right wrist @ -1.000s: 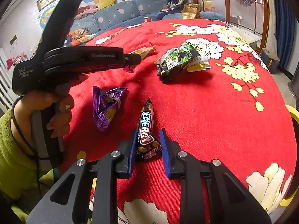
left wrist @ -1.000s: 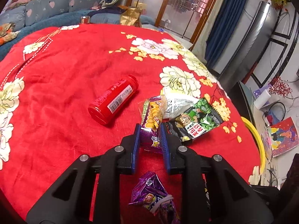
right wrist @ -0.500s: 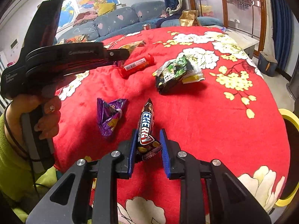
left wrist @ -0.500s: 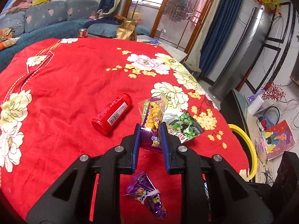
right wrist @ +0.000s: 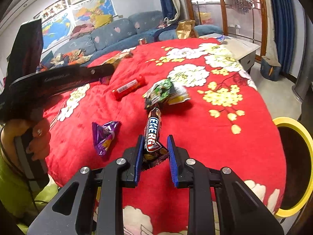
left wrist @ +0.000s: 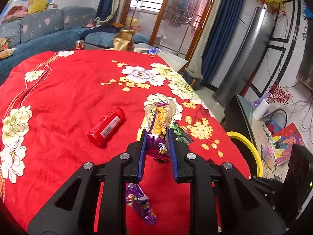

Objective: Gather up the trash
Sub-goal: 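Carry the snack wrapper and Snickers bar over the bin and open both tools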

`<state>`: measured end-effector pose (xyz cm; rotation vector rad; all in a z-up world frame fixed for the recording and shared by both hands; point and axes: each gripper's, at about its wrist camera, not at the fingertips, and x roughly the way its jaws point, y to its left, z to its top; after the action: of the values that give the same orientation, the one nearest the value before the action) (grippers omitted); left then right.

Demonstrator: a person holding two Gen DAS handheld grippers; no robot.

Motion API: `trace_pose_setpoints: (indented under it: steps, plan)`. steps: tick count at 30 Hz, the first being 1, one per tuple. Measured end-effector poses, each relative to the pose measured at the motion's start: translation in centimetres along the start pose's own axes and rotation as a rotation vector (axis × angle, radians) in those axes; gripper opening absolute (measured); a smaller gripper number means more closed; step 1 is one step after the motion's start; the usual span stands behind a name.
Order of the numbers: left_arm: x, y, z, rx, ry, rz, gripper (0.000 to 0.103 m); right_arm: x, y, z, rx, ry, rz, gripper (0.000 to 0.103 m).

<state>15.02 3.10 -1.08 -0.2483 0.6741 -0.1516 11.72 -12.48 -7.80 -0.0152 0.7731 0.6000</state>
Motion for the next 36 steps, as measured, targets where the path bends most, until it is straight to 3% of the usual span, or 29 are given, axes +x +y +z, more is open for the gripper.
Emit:
trace_pose_setpoints:
  steps: [36]
  plan:
    - [2.6,-10.2,-2.2,0.208,0.070,-0.116,0.015,-5.8,-11.2,0.7,0.226,-0.152,-0.139,0.023]
